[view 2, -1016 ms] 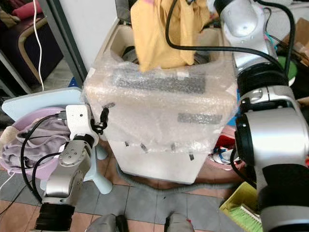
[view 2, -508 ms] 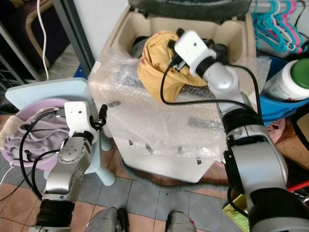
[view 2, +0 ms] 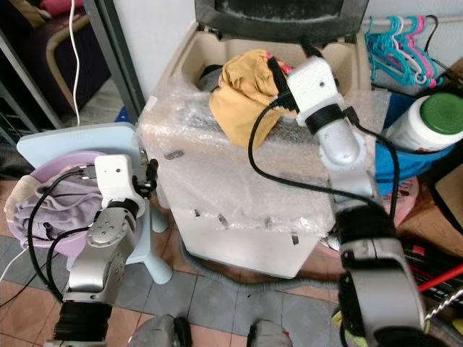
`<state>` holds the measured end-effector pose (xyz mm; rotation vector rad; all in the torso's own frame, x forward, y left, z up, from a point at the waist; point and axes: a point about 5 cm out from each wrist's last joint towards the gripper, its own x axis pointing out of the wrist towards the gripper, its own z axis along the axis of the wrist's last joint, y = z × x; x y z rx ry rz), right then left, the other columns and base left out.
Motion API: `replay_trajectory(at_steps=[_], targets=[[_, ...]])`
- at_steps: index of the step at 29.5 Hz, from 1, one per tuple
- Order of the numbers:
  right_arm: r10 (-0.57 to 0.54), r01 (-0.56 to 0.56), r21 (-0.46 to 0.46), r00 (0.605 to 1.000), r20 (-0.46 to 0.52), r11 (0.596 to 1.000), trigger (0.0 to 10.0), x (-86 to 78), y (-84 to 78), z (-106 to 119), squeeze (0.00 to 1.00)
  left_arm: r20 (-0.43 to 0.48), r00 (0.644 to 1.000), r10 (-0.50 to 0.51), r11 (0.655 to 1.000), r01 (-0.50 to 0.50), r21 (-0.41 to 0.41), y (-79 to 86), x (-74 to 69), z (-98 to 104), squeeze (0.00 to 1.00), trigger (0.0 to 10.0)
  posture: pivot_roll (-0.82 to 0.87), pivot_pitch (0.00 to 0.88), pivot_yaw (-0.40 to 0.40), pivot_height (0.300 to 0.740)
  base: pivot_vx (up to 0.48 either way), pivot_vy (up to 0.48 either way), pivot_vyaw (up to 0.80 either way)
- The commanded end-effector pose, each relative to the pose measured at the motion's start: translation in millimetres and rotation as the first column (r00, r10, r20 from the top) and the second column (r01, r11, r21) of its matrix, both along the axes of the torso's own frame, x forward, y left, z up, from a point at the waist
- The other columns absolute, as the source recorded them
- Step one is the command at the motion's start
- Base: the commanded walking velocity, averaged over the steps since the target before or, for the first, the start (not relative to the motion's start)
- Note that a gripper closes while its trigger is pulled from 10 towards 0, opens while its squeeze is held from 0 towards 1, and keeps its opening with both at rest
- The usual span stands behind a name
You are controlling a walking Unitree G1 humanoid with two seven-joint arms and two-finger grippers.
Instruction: Clothes washing
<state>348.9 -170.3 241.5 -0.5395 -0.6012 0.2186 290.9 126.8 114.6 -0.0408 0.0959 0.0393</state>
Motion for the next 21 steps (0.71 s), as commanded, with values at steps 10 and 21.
replay_trajectory(at_steps=[10, 21], targets=[[0.011, -0.005, 0.084, 0.997, -0.077, 0.996, 10.0, -55.7, 23.9, -28.8, 1.0, 0.055, 0.998, -0.031, 1.0, 0.031, 0.005, -1.5, -6.3, 9.3, 0.0, 10.0, -0.1, 0.046, 0.073, 0.74, 0.0, 0.072, 0.0], [0.01, 0.022, 0.165, 0.982, -0.19, 0.986, 10.0, -67.1, 32.4, -38.1, 1.0, 0.085, 0.994, -0.065, 0.998, 0.063, 0.026, -6.1, -5.9, 15.8, 0.0, 10.0, -0.09, 0.036, 0.079, 0.74, 0.0, 0.48, 0.0]])
